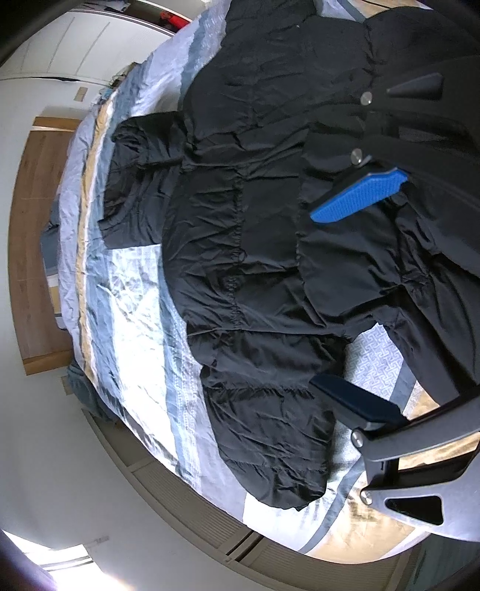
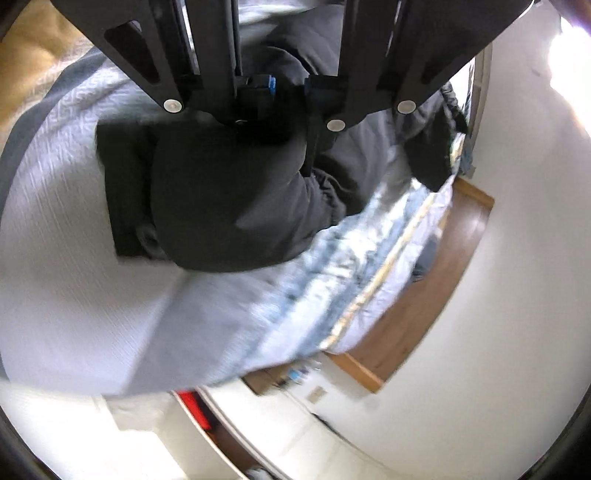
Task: Fold large clothes
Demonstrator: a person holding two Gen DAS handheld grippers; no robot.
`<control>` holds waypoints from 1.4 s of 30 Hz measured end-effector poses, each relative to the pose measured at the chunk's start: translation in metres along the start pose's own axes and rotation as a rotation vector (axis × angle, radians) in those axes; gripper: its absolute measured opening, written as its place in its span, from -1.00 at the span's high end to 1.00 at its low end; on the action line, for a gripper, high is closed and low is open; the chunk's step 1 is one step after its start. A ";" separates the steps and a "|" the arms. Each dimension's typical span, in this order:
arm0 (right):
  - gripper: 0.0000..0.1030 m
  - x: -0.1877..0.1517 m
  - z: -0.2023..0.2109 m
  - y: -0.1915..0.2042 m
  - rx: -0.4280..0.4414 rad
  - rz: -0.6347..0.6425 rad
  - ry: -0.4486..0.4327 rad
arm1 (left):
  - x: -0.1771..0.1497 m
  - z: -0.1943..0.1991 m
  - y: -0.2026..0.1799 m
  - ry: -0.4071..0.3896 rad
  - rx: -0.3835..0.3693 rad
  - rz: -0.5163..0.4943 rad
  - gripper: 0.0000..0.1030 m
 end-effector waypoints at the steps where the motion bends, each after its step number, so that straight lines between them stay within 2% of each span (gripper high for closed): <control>1: 0.82 0.002 0.004 0.011 0.011 0.025 -0.005 | 0.001 0.004 0.002 -0.011 -0.001 0.008 -0.65; 6: 0.83 0.000 0.031 0.089 0.129 0.180 -0.017 | 0.004 0.024 0.018 -0.061 0.000 0.038 -0.65; 10: 0.83 -0.022 0.049 0.152 0.218 0.309 0.005 | -0.002 0.037 0.033 -0.075 -0.024 0.059 -0.65; 13: 0.83 -0.052 0.062 0.198 0.276 0.409 0.039 | -0.008 0.045 0.047 -0.086 -0.028 0.073 -0.65; 20: 0.83 -0.136 0.063 0.261 0.308 0.601 0.158 | -0.026 0.061 0.081 -0.099 -0.004 0.102 -0.65; 25: 0.82 -0.201 0.052 0.274 0.266 0.734 0.267 | -0.037 0.071 0.103 -0.108 -0.005 0.127 -0.65; 29: 0.75 -0.245 0.041 0.269 0.209 0.809 0.346 | -0.046 0.074 0.116 -0.108 0.012 0.141 -0.65; 35: 0.63 -0.317 0.040 0.235 0.107 0.909 0.476 | -0.060 0.081 0.129 -0.118 0.006 0.161 -0.65; 38: 0.51 -0.336 0.033 0.221 0.066 0.931 0.535 | -0.067 0.084 0.132 -0.122 0.004 0.167 -0.65; 41: 0.23 -0.355 0.032 0.218 0.048 0.978 0.565 | -0.072 0.085 0.132 -0.120 0.003 0.173 -0.65; 42: 0.08 -0.360 0.034 0.220 0.054 0.986 0.570 | -0.073 0.086 0.131 -0.120 -0.001 0.174 -0.65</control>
Point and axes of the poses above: each gripper's, at about its wrist camera, not at the fingertips, and z roughly against the way its jaws point, y to its left, x to its top, the point moved 7 cm from there along -z, roughly the way its jaws point, and after that the axes turned 3 degrees about y, right-handed, at the moved point
